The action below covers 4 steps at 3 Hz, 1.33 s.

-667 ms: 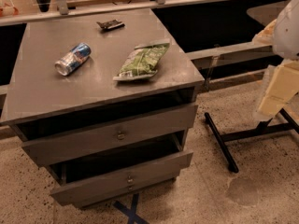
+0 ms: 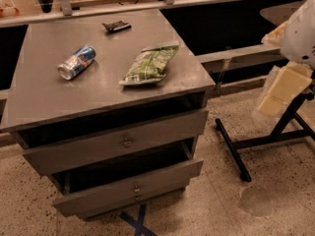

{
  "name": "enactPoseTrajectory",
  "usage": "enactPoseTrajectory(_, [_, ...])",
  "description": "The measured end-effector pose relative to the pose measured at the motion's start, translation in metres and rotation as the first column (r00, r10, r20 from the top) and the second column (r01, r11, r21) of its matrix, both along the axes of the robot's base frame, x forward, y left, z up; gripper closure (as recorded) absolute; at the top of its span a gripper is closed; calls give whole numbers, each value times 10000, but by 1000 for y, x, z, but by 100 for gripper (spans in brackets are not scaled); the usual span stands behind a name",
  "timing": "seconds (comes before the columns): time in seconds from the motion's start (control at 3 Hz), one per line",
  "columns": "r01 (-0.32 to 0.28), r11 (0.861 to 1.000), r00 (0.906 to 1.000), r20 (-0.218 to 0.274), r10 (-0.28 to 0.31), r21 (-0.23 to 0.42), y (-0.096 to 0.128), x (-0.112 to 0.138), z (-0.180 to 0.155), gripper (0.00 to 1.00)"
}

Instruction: Pick green jalapeno chip bag

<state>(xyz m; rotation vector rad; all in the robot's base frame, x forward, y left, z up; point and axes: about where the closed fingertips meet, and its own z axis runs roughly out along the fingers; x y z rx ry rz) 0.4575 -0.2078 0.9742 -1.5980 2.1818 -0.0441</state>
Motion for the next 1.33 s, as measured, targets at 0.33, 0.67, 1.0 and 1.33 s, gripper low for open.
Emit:
enactPoseTrajectory(0.33, [-31, 9999, 9984, 562, 25, 99, 6, 9, 11, 0])
enactPoseTrajectory(0.67, [-21, 10000, 9989, 476, 17, 88, 6, 7, 11, 0])
enactPoseTrajectory(1.0, [201, 9870, 9947, 966, -358, 1595, 24, 22, 1, 0])
enactPoseTrajectory(1.33, [277, 9454, 9868, 1422, -777, 3247, 45, 44, -15, 0])
